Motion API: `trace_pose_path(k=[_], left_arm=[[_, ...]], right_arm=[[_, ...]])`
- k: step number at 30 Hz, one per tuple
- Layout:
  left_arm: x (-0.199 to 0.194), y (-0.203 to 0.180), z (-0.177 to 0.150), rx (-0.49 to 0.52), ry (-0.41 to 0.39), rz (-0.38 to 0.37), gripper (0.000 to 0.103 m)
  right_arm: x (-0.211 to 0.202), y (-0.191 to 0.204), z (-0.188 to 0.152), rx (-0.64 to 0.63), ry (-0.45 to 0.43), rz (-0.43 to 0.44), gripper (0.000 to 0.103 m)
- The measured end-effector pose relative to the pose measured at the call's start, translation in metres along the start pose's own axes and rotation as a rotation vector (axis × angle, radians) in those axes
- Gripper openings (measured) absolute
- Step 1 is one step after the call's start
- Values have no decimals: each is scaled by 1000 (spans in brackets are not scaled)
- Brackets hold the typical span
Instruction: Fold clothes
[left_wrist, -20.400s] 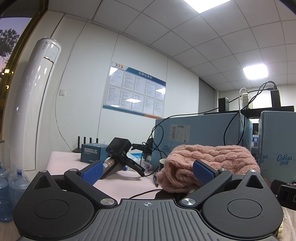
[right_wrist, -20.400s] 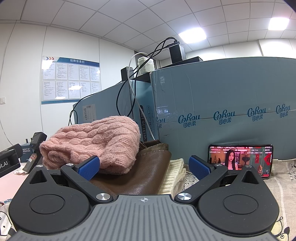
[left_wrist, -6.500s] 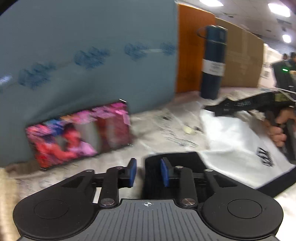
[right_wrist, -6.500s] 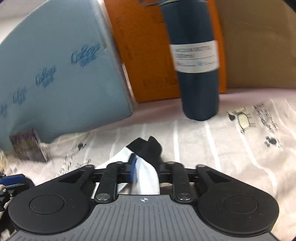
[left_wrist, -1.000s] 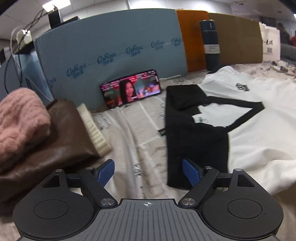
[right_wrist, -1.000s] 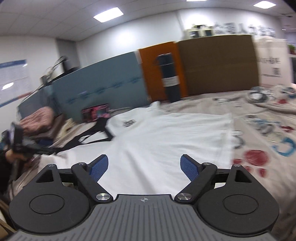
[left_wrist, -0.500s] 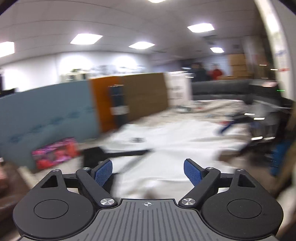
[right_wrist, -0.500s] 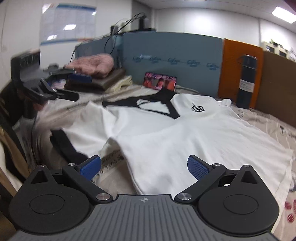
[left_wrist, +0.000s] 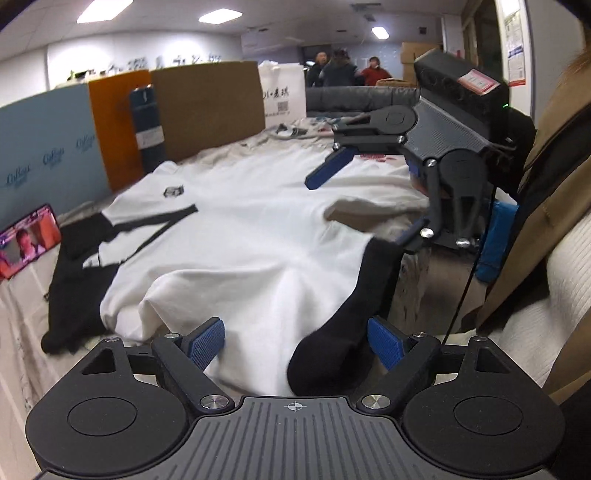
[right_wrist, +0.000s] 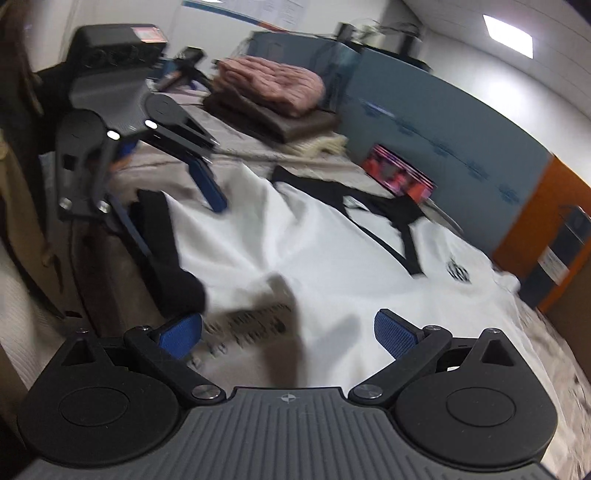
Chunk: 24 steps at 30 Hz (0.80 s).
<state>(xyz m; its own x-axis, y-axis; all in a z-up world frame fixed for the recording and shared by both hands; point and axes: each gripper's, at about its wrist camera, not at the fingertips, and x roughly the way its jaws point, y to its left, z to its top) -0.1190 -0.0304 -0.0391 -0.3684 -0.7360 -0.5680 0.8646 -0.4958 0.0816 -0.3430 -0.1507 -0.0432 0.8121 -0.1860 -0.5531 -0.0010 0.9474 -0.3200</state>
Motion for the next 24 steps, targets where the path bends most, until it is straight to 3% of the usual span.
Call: trace_pose_path(k=[5, 6, 7, 9, 10, 12, 13, 19, 21, 23, 24], left_arm=[[-3, 3, -5, -10, -1, -5, 87], [-2, 4, -4, -10, -2, -6, 87], [-2, 4, -4, -7, -5, -5, 87], [-3, 4, -3, -5, -15, -5, 87], [-2, 4, -2, -3, -21, -6, 87], [0, 4, 0, 6, -35, 4, 87], [0, 4, 1, 10, -43, 8, 87], [-2, 7, 7, 36, -88, 43, 86], [-1, 9, 10, 41, -107, 66, 75], [0, 13, 12, 40, -120, 80, 27], [1, 16, 14, 34, -122, 82, 20]], right_arm=[[10, 9, 7, -71, -47, 95, 97], [11, 10, 8, -76, -52, 108, 91], [11, 9, 8, -75, -57, 121, 85], [8, 7, 8, -55, -65, 144, 59], [7, 7, 9, -51, -66, 153, 52], [3, 7, 10, -34, -77, 179, 23], [1, 6, 11, -15, -91, 178, 16], [-10, -22, 6, 186, -214, 133, 12], [-12, -29, 3, 240, -239, 130, 12], [-15, -31, 2, 269, -260, 136, 12], [-16, -31, 1, 276, -267, 136, 12]])
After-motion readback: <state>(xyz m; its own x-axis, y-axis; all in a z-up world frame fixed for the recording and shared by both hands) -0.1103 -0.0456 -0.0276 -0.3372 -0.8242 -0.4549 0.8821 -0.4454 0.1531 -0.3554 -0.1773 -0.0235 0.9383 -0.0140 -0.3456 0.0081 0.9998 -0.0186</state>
